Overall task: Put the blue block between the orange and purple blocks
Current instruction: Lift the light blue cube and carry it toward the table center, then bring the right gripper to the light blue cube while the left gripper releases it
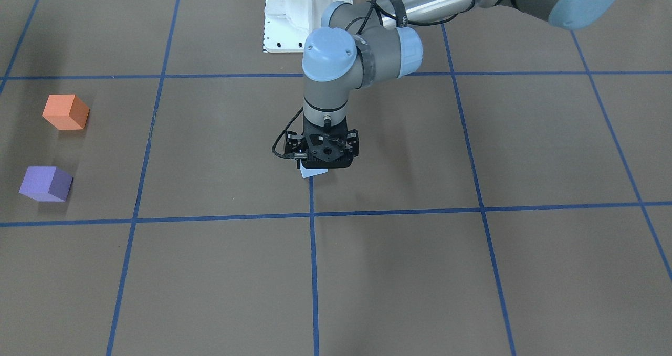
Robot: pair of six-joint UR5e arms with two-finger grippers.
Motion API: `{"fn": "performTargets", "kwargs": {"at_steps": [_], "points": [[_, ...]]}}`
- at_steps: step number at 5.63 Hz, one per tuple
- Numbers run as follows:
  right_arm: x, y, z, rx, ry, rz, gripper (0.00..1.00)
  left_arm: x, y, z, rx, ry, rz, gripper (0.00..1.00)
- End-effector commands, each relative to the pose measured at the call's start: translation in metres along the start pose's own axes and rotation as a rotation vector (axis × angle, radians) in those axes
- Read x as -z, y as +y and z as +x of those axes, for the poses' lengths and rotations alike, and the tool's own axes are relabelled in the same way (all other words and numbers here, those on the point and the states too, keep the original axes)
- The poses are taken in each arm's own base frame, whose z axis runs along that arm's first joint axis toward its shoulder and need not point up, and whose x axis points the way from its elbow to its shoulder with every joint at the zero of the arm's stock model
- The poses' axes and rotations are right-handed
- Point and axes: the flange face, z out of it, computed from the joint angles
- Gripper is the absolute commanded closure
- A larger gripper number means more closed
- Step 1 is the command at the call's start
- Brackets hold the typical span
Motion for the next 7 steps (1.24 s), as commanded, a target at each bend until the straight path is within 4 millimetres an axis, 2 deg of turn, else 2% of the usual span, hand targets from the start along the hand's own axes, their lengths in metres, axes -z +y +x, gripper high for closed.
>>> {"fn": "performTargets", "kwargs": {"at_steps": [1, 2, 3, 4, 5, 6, 7], "points": [[0.009, -0.018, -0.008, 0.072, 0.002, 0.071, 0.0, 0.062, -0.022, -0.151, -0.143, 0.026, -0.004, 0.0], [0.006, -0.021, -0.009, 0.122, -0.017, 0.122, 0.0, 0.101, -0.037, -0.241, -0.184, -0.013, 0.069, 0.0], [0.0, -0.041, -0.036, 0.025, -0.085, 0.122, 0.0, 0.124, -0.043, -0.313, -0.189, -0.071, 0.104, 0.0], [0.012, -0.074, -0.067, 0.048, -0.131, 0.176, 0.0, 0.106, -0.03, -0.365, -0.19, -0.131, 0.064, 0.0], [0.019, -0.137, -0.138, 0.162, -0.22, 0.219, 0.01, 0.081, -0.025, -0.409, -0.128, -0.181, 0.005, 0.0], [0.019, -0.176, -0.215, 0.175, -0.305, 0.228, 0.05, 0.075, -0.004, -0.488, -0.044, -0.245, -0.019, 0.0], [0.001, -0.198, -0.291, 0.175, -0.357, 0.203, 0.04, 0.1, -0.014, -0.534, -0.059, -0.264, -0.008, 0.0]]}}
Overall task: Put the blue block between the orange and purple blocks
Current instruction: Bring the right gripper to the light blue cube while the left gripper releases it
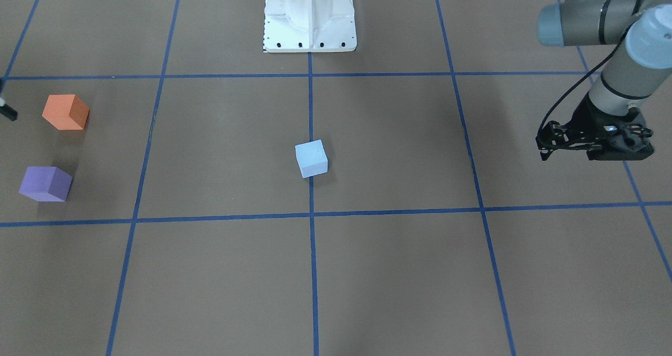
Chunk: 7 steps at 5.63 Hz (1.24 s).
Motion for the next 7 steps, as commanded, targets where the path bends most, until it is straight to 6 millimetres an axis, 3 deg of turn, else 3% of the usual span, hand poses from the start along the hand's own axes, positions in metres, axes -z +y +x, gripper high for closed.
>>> {"fn": "performTargets", "kwargs": {"at_steps": [1, 2, 3, 4, 5, 6, 7], "points": [[-0.085, -0.047, -0.131, -0.024, -0.08, -0.019, 0.02, 0.01, 0.027, -0.127, -0.071, 0.002, -0.031, 0.0], [-0.137, -0.058, -0.206, -0.054, -0.037, -0.044, 0.02, 0.031, 0.052, -0.195, -0.094, 0.099, -0.028, 0.0], [-0.176, -0.077, -0.285, -0.063, 0.092, -0.12, 0.02, 0.041, 0.074, -0.231, -0.093, 0.155, -0.019, 0.0], [-0.22, -0.077, -0.325, -0.055, 0.18, -0.15, 0.02, 0.04, 0.082, -0.235, -0.086, 0.156, -0.02, 0.0], [-0.269, -0.092, -0.36, -0.113, 0.224, -0.173, 0.03, 0.038, 0.09, -0.243, -0.07, 0.154, -0.027, 0.0], [-0.313, -0.093, -0.38, -0.116, 0.284, -0.193, 0.04, 0.038, 0.093, -0.247, -0.06, 0.153, -0.027, 0.0], [-0.338, -0.09, -0.38, -0.11, 0.326, -0.211, 0.05, 0.04, 0.095, -0.248, -0.056, 0.152, -0.025, 0.0]]}}
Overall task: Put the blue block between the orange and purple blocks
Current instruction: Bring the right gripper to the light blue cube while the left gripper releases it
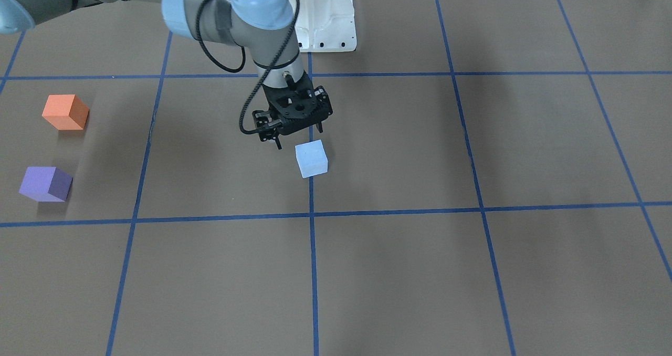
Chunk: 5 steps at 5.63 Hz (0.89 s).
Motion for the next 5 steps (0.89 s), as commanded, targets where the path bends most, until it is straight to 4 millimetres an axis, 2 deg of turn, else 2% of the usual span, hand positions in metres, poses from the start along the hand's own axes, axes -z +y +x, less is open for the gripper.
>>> {"fn": "performTargets", "kwargs": {"at_steps": [1, 2, 4, 5], "points": [[-0.035, -0.001, -0.014, -0.004, 0.057, -0.024, 0.05, 0.001, 0.005, -0.003, 0.007, 0.001, 0.0, 0.0], [-0.043, 0.001, -0.013, -0.034, 0.066, -0.035, 0.1, 0.001, 0.008, -0.001, 0.008, 0.028, 0.001, 0.0], [-0.058, 0.005, -0.016, -0.103, 0.081, -0.05, 0.11, 0.001, 0.008, -0.001, 0.009, 0.028, 0.002, 0.0], [-0.077, 0.006, -0.017, -0.143, 0.061, -0.038, 0.11, 0.002, 0.007, -0.001, 0.007, 0.028, 0.004, 0.0]]}}
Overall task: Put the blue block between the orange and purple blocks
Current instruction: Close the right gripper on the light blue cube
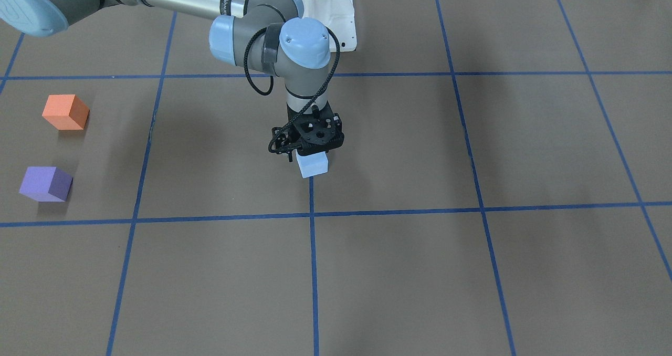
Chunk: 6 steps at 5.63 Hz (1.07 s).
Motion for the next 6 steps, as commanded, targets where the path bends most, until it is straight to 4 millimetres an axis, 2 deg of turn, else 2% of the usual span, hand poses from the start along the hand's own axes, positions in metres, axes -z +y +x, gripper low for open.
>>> {"fn": "performTargets", "kwargs": {"at_steps": [1, 2, 4, 5, 6], "points": [[-0.02, 0.002, -0.005, -0.042, -0.031, 0.01, 0.1, 0.0, -0.001, 0.0, -0.001, 0.0, 0.001, 0.0], [-0.03, 0.009, -0.004, -0.036, -0.019, -0.004, 0.12, 0.001, -0.001, 0.001, -0.001, 0.0, 0.003, 0.0], [-0.027, 0.01, -0.005, -0.018, -0.027, -0.006, 0.83, 0.0, -0.001, 0.0, 0.002, 0.0, 0.001, 0.0], [-0.022, 0.009, -0.003, -0.019, -0.032, 0.001, 1.0, -0.001, 0.003, -0.002, 0.01, -0.001, -0.003, 0.0], [0.002, -0.011, 0.021, -0.047, -0.05, 0.031, 1.0, -0.006, 0.014, -0.008, 0.034, -0.003, -0.017, 0.0]]}}
